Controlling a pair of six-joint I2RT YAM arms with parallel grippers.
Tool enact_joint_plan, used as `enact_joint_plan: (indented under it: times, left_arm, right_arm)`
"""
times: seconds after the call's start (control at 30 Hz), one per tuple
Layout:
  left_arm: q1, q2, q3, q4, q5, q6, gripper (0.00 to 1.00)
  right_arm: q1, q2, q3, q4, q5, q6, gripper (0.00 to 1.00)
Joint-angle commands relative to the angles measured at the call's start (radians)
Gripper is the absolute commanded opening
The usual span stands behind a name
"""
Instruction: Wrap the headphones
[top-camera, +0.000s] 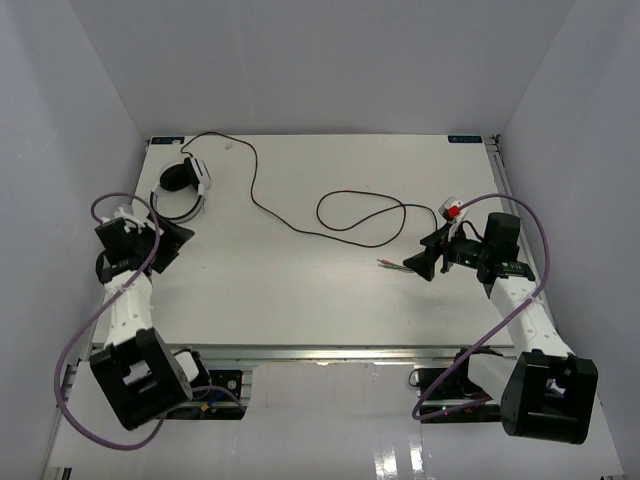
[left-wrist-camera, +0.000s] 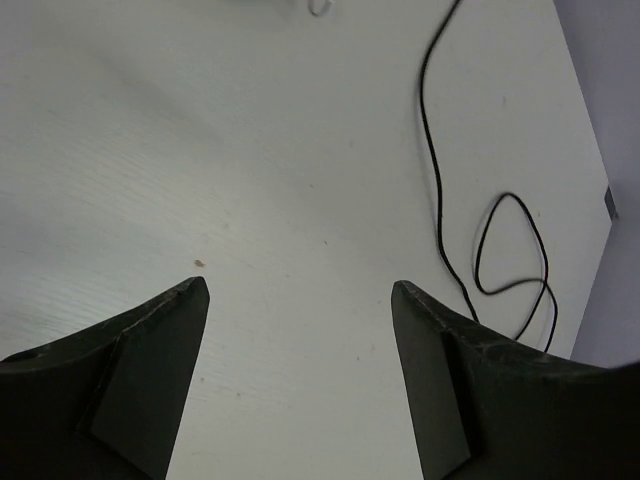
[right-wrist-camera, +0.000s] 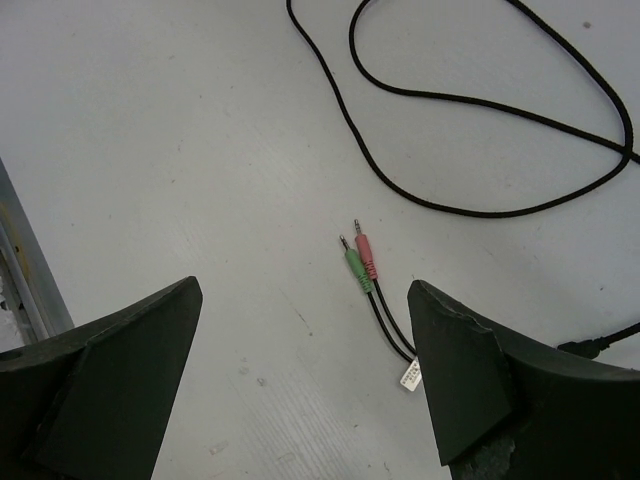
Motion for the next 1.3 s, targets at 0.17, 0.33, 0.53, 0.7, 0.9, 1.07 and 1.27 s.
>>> enact_joint_plan:
  times: [0.17,0.33,0.53,0.7,0.9,1.07,1.27]
  left_arm:
    - [0.035,0.478,0.442,-0.246,-0.302,-0.221,0.79]
    - [0.002,0.696,0.679,-0.323,-0.425,-0.239,0.79]
    - [-0.035,0.871,0.852,-0.368,-0.419,-0.269,0.76]
    - [-0.082,0.98,0.974,-0.407,-0.45,-0.261,0.72]
    - [-0.127,1.075,1.069,-0.475,-0.528,-0.233,0.64]
    - [-0.128,1.085,1.073,-0.477,-0.558,-0.233,0.59]
    - [-0.129,1.108,1.08,-0.51,-0.572,-0.184,0.42]
  right_arm:
    - [0.008,-0.111,0.058,-0.017,-0.036,-0.022,0.9]
    - [0.018,-0.112,0.063,-0.023,-0.003,-0.029,0.9]
    - [0.02,-0.091,0.067,-0.033,0.009,-0.042,0.9]
    - [0.02,-0.072,0.068,-0.034,0.032,-0.05,0.9]
    - [0.022,-0.053,0.07,-0.035,0.051,-0.055,0.9]
    - [0.02,-0.046,0.069,-0.034,0.055,-0.056,0.9]
    - [0.019,-0.045,0.067,-0.034,0.077,-0.063,0.9]
